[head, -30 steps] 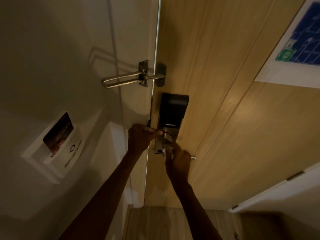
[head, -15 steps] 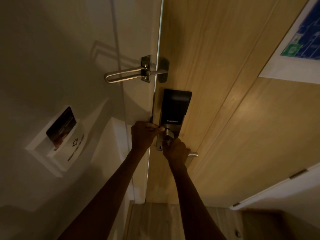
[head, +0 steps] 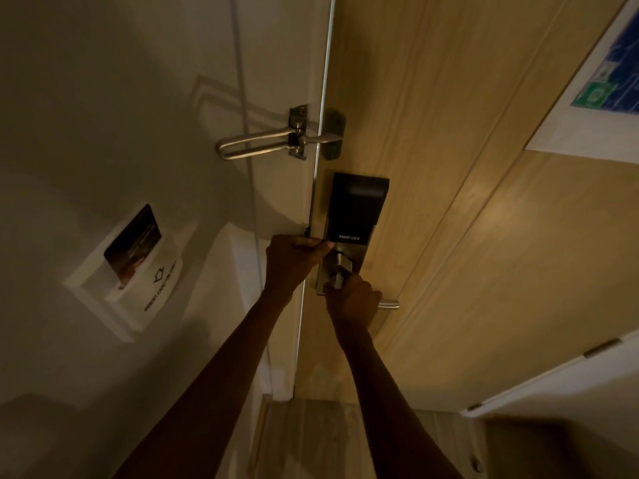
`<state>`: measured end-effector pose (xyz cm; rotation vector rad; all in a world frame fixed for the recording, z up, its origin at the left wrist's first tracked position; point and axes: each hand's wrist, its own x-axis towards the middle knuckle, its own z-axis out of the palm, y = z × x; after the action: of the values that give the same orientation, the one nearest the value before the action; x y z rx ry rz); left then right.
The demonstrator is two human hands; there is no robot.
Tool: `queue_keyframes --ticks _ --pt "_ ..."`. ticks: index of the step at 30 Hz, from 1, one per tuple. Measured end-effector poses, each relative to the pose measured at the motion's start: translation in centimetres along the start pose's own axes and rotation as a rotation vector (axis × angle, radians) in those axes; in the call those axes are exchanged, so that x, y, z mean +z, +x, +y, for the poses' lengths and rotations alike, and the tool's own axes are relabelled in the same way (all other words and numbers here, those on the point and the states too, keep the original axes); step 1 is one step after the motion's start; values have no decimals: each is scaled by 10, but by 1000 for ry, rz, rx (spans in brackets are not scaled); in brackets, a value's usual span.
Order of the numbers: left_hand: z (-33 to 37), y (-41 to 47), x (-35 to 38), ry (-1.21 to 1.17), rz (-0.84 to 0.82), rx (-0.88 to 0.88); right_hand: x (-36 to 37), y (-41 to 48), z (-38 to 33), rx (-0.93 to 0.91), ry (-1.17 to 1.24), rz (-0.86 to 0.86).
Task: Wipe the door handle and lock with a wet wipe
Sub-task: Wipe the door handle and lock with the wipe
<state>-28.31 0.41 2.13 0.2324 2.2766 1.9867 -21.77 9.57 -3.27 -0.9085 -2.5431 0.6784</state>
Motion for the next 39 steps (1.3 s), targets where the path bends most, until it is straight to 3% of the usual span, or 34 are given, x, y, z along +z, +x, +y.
queue_keyframes --ticks 3,9,14,18,23,30,35,39 --pt "-1 -1 1 -7 13 -17 7 -9 1 -85 -103 39" --pt "-4 -1 3 2 5 6 1 -12 8 -269 -403 -131" --pt "-4 0 4 -2 14 4 -6 -12 42 -575 -580 -82" --pt "-3 3 2 13 2 45 -17 6 77 -773 -575 35" --pt "1 0 -1 69 11 100 -32 9 105 -719 -509 1" --pt "2 0 -1 92 -17 153 -11 -21 48 -518 -320 -105" --pt "-1 -1 -3 149 -10 208 -28 -9 58 -602 -192 -236" --pt "-4 0 -2 127 2 172 -22 -9 49 -637 -299 -164"
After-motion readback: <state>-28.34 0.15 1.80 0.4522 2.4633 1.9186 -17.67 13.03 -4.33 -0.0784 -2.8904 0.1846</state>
